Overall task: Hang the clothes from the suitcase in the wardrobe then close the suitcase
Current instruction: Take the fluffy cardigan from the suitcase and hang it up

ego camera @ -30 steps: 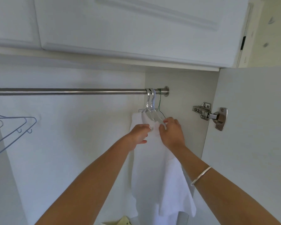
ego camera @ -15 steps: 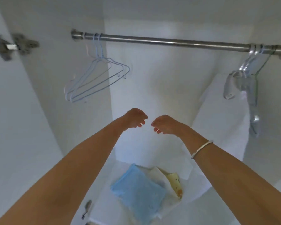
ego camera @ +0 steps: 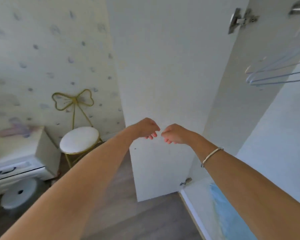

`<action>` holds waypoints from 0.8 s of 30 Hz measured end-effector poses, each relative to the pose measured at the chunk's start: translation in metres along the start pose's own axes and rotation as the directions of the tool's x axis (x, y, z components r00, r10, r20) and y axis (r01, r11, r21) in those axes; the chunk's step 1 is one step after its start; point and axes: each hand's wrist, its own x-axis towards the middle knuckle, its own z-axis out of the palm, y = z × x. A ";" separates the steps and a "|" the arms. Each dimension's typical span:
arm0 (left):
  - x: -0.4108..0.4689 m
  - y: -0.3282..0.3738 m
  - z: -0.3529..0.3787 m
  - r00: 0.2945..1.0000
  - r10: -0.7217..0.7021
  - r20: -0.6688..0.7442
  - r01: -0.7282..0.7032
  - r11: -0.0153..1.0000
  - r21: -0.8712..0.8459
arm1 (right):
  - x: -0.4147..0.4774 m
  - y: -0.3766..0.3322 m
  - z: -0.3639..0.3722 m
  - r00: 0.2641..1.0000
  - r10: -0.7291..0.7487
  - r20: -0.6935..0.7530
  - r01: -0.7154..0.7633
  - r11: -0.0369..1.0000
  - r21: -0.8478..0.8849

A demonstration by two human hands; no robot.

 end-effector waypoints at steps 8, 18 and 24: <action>-0.153 -0.195 -0.099 0.917 -0.326 -0.229 0.291 0.941 -0.175 | -0.023 -0.164 0.173 0.933 -0.231 0.278 0.272 0.955 -0.119; -0.397 -0.397 -0.152 0.614 -0.627 -0.480 0.457 0.778 -0.431 | -0.104 -0.342 0.408 0.689 -0.378 0.619 0.578 0.801 -0.154; -0.453 -0.461 -0.155 0.514 -0.785 -0.346 0.437 0.587 -0.682 | -0.115 -0.383 0.487 0.599 -0.375 0.707 0.656 0.736 -0.166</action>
